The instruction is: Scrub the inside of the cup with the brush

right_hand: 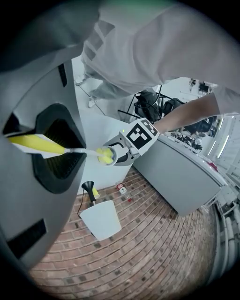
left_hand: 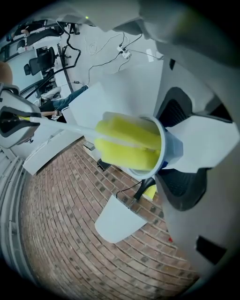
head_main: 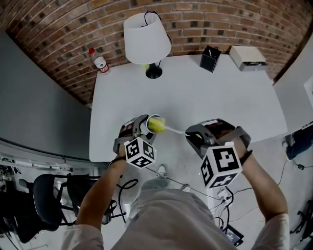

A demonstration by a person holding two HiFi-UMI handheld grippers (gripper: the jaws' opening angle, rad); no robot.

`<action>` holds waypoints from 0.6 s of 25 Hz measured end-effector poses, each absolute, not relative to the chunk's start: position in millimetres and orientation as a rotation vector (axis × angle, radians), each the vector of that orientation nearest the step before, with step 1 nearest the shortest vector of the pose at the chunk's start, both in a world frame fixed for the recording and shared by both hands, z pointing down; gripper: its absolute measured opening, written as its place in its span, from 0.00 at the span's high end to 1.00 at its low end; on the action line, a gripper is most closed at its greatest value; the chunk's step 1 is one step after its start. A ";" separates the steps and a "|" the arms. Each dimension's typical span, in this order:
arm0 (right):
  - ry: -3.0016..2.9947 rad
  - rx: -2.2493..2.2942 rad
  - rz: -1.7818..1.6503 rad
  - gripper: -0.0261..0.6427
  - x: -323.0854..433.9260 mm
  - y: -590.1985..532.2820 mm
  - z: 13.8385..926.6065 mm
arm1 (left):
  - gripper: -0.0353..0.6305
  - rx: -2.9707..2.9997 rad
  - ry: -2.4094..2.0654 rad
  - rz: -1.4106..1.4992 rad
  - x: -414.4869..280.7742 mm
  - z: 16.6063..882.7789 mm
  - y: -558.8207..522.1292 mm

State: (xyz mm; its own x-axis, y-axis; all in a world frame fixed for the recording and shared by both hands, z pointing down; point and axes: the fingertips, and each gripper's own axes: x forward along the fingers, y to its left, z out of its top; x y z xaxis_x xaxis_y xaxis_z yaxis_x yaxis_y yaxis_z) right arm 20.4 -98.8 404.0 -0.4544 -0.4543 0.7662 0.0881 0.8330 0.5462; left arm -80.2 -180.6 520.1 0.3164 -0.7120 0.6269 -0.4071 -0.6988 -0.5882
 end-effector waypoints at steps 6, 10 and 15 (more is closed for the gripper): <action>-2.075 0.349 -0.393 0.92 16.9 -105.1 406.1 | 0.51 -2.239 0.986 -1.329 -80.2 513.8 -175.4; -2.184 0.405 -0.174 0.92 14.5 -109.8 405.2 | 0.51 -2.234 0.979 -1.322 -82.4 512.9 -171.7; -2.260 0.463 0.085 0.92 12.4 -114.1 412.0 | 0.52 -2.224 0.983 -1.311 -86.0 513.1 -171.2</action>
State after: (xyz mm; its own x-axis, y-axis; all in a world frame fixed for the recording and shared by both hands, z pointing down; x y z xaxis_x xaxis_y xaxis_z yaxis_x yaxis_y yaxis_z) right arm 12.4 -114.1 412.0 -0.6055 -0.3009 0.7368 -0.3553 0.9306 0.0881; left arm -86.0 -171.2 513.1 0.3210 -0.7282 0.6055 -0.3769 -0.6848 -0.6237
